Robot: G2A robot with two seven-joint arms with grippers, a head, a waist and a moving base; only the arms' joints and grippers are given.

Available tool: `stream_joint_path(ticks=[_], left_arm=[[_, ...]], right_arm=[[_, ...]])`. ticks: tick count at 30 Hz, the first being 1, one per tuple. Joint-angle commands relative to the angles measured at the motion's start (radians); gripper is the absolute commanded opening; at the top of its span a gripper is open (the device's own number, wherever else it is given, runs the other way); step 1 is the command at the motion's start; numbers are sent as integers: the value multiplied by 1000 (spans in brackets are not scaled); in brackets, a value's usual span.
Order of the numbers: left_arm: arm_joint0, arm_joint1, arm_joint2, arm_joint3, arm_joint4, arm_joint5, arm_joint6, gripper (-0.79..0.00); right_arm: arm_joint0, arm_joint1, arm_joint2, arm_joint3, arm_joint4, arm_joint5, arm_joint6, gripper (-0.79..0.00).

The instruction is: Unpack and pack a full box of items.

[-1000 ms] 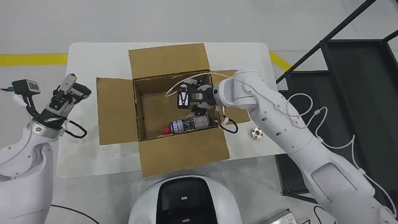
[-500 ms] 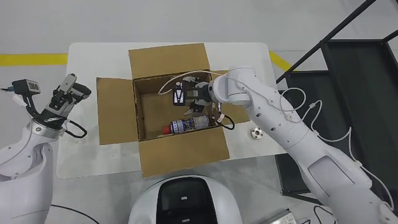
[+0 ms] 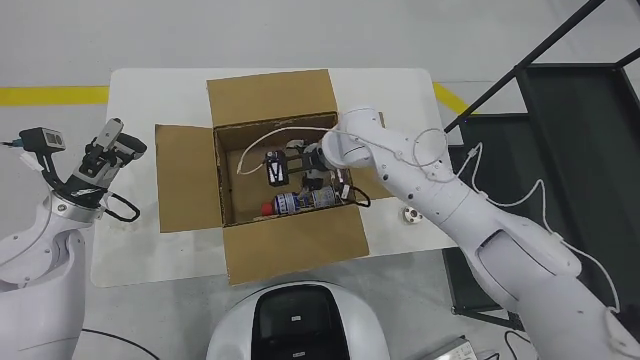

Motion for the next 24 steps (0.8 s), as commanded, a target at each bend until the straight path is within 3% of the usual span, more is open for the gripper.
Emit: stream_joint_path(ticks=[1, 10, 24], left_arm=[[0, 0, 0, 0, 0, 0, 0, 0], [0, 0, 0, 0, 0, 0, 0, 0], [0, 0, 0, 0, 0, 0, 0, 0]], right_arm=[[22, -22, -38, 47, 6, -10, -7, 0], [91, -111, -157, 241, 7, -43, -27, 0], [125, -214, -242, 457, -14, -62, -108, 0]])
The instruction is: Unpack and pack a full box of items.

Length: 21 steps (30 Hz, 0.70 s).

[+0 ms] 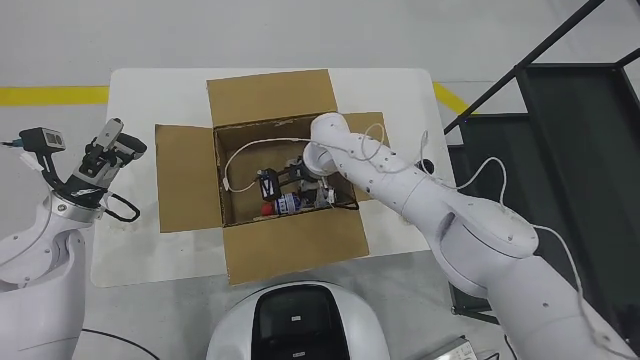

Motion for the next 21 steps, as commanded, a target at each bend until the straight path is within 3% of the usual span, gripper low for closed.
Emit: stream_joint_path(ticks=[1, 9, 11, 12, 16, 21], left_arm=[[0, 0, 0, 0, 0, 0, 0, 0], [0, 0, 0, 0, 0, 0, 0, 0], [0, 0, 0, 0, 0, 0, 0, 0], [0, 0, 0, 0, 0, 0, 0, 0], [0, 0, 0, 0, 0, 0, 0, 0], [0, 0, 0, 0, 0, 0, 0, 0]], right_arm=[[2, -13, -7, 30, -4, 0, -16, 0], [13, -51, -21, 118, -34, 25, -77, 0], [20, -57, -19, 133, -44, 37, -93, -419], [23, -59, -18, 141, -49, 45, -98, -437], [33, -64, -13, 158, -62, 53, -117, -409], [33, -71, -9, 176, -68, 54, -122, -154]])
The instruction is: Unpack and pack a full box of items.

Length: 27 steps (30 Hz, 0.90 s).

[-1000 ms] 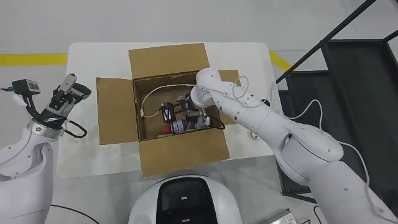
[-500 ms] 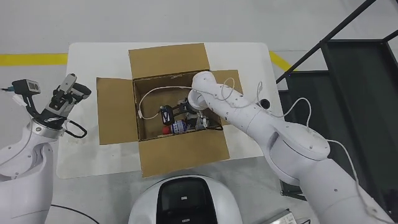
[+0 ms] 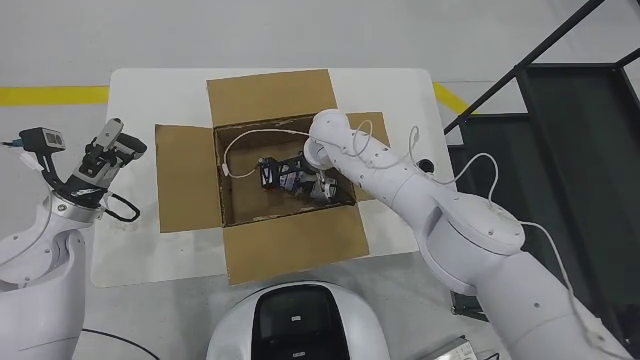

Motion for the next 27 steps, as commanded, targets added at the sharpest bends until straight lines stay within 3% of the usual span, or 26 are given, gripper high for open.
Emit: stream_joint_path(ticks=[1, 3, 8, 9, 11, 12, 14, 27], left_arm=[[0, 0, 0, 0, 0, 0, 0, 0], [0, 0, 0, 0, 0, 0, 0, 0], [0, 0, 0, 0, 0, 0, 0, 0], [0, 0, 0, 0, 0, 0, 0, 0], [0, 0, 0, 0, 0, 0, 0, 0], [0, 0, 0, 0, 0, 0, 0, 0], [0, 0, 0, 0, 0, 0, 0, 0], [0, 0, 0, 0, 0, 0, 0, 0]], right_arm=[[-3, -3, 3, 6, 5, 2, -1, -99], [-6, -8, 4, 11, 9, 6, 2, 0], [-11, -21, 13, 31, 29, 22, 14, 0], [-11, -22, 13, 33, 30, 23, 16, -65], [-11, -27, 16, 42, 34, 29, 21, -376], [-11, -28, 17, 44, 35, 31, 21, -446], [-11, -32, 19, 50, 35, 30, 21, -785], [-24, -35, 35, 70, 26, 27, -13, -785]])
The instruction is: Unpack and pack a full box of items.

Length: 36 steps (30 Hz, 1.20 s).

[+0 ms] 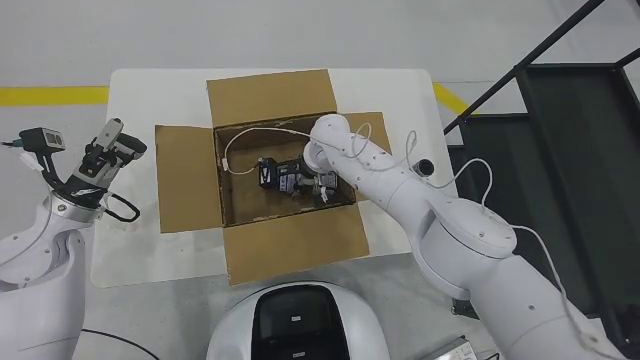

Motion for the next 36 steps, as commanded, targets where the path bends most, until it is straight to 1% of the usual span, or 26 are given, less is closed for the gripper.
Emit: stream_joint_path(ticks=[1, 6, 10, 14, 17, 22, 26, 28, 31, 34, 36], left_arm=[[0, 0, 0, 0, 0, 0, 0, 0], [0, 0, 0, 0, 0, 0, 0, 0], [0, 0, 0, 0, 0, 0, 0, 0], [0, 0, 0, 0, 0, 0, 0, 0], [0, 0, 0, 0, 0, 0, 0, 0], [0, 0, 0, 0, 0, 0, 0, 0], [0, 0, 0, 0, 0, 0, 0, 0], [0, 0, 0, 0, 0, 0, 0, 0], [0, 0, 0, 0, 0, 0, 0, 0], [0, 0, 0, 0, 0, 0, 0, 0], [0, 0, 0, 0, 0, 0, 0, 0]], right_arm=[[1, 0, 4, -4, 0, 0, -5, -785], [10, 14, 24, -36, -11, 1, -36, -785], [9, 40, 44, -93, -35, -10, -54, -785], [-4, 79, 82, -181, -51, -17, -69, -785], [-33, 121, 127, -283, -66, -27, -90, -785], [-150, 223, 266, -513, -90, -38, -138, -785], [-295, 305, 420, -717, -123, -44, -188, -785], [-362, 334, 482, -802, -145, -49, -204, -785], [-472, 374, 589, -921, -174, -53, -281, -785], [-557, 399, 664, -1005, -211, -51, -377, -785], [-596, 410, 695, -1042, -251, -35, -420, -785]])
